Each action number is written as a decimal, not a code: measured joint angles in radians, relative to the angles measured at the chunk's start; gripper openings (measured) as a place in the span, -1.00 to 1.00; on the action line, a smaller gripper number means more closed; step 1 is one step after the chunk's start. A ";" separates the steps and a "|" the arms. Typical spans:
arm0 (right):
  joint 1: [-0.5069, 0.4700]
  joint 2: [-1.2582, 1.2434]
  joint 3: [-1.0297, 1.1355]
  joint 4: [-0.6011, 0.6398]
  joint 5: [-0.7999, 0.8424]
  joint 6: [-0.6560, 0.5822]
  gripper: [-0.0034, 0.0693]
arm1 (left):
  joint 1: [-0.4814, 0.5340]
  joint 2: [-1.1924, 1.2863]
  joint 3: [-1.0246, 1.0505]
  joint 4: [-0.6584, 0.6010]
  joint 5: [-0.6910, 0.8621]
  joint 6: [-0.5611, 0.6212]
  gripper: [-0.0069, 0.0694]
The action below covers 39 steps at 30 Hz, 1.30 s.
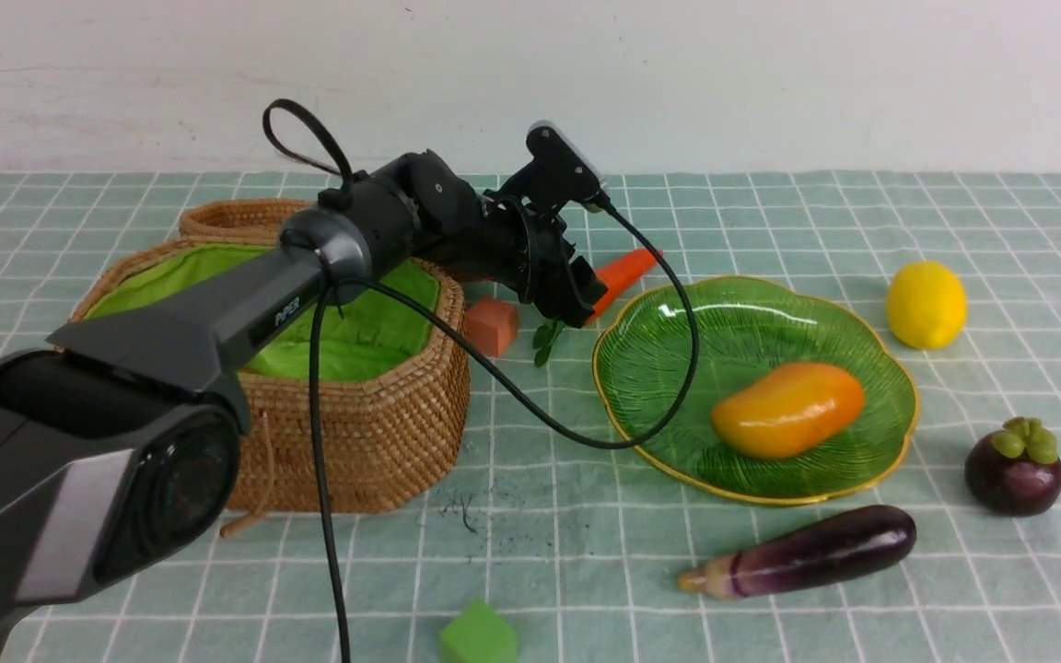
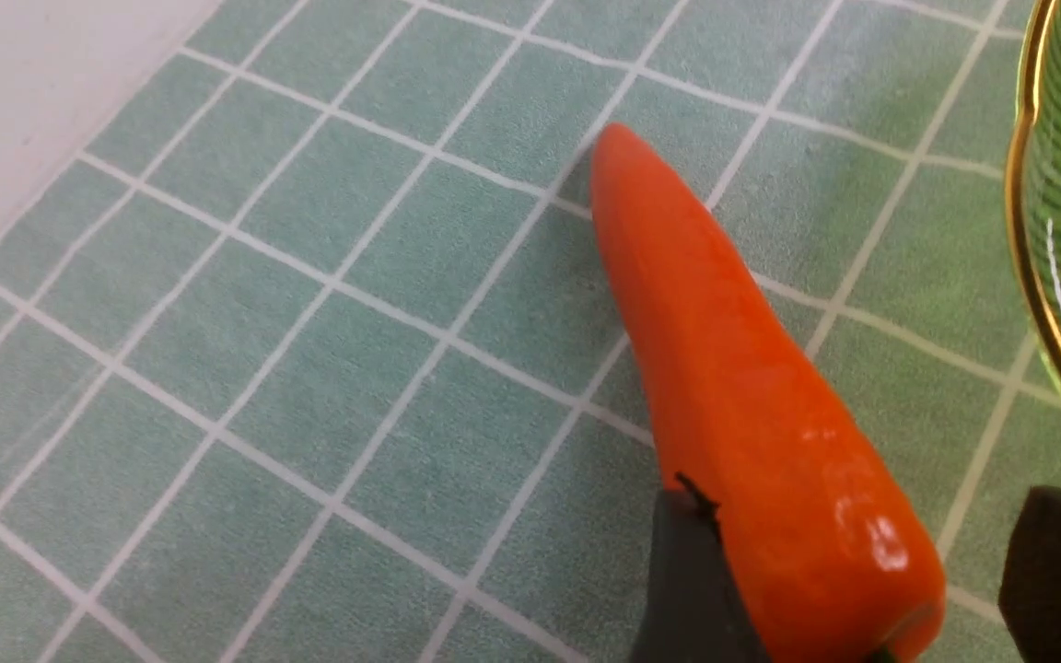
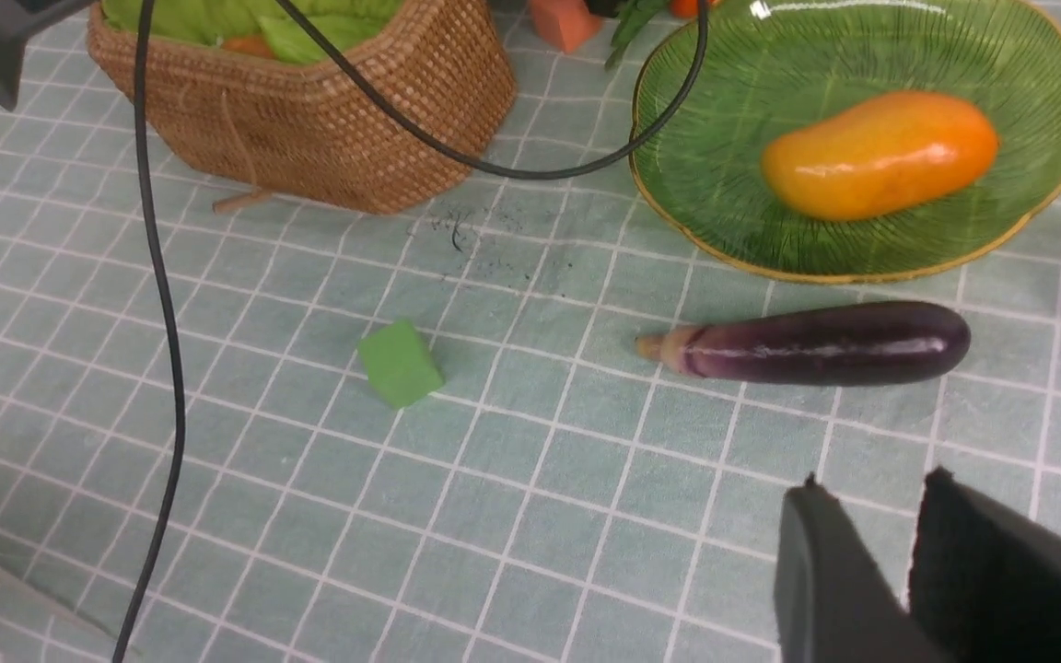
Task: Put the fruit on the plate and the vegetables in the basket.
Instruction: Use the left arm to grab a carrot and put it into the left basket
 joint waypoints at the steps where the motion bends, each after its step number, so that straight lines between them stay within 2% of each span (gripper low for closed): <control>1: 0.000 0.000 0.017 0.002 -0.001 0.000 -0.46 | 0.001 0.001 0.000 -0.002 0.000 0.007 0.32; 20: 0.000 0.000 0.083 0.046 -0.034 0.000 -0.46 | 0.000 0.030 -0.002 -0.009 -0.034 0.014 0.28; 22: 0.000 0.000 0.083 0.048 -0.034 0.000 -0.46 | 0.000 0.030 -0.002 -0.009 -0.037 0.014 0.22; 24: 0.000 0.000 0.083 0.048 -0.034 0.000 -0.46 | 0.000 0.031 -0.002 -0.010 -0.038 0.014 0.04; 27: 0.000 0.000 0.083 0.048 -0.034 0.000 -0.46 | 0.000 0.031 -0.002 -0.012 -0.040 0.014 -0.31; 28: 0.000 0.000 0.083 0.048 -0.034 0.000 -0.46 | 0.000 0.031 -0.002 -0.013 -0.040 0.014 -0.49; 29: 0.000 0.000 0.083 0.048 -0.034 0.000 -0.46 | 0.000 0.031 -0.002 -0.013 -0.040 0.014 -0.52; 30: 0.000 0.000 0.083 0.048 -0.034 0.000 -0.46 | 0.000 0.031 -0.002 -0.013 -0.040 0.014 -0.67; 31: 0.000 0.000 0.083 0.048 -0.034 0.000 -0.46 | 0.000 0.031 -0.002 -0.013 -0.040 0.014 -0.70; 32: 0.000 0.000 0.083 0.048 -0.034 0.000 -0.46 | 0.000 0.031 -0.002 -0.013 -0.040 0.014 -0.85; 39: 0.000 0.000 0.083 0.048 -0.034 0.000 -0.46 | 0.000 0.031 -0.002 -0.013 -0.040 0.014 -0.85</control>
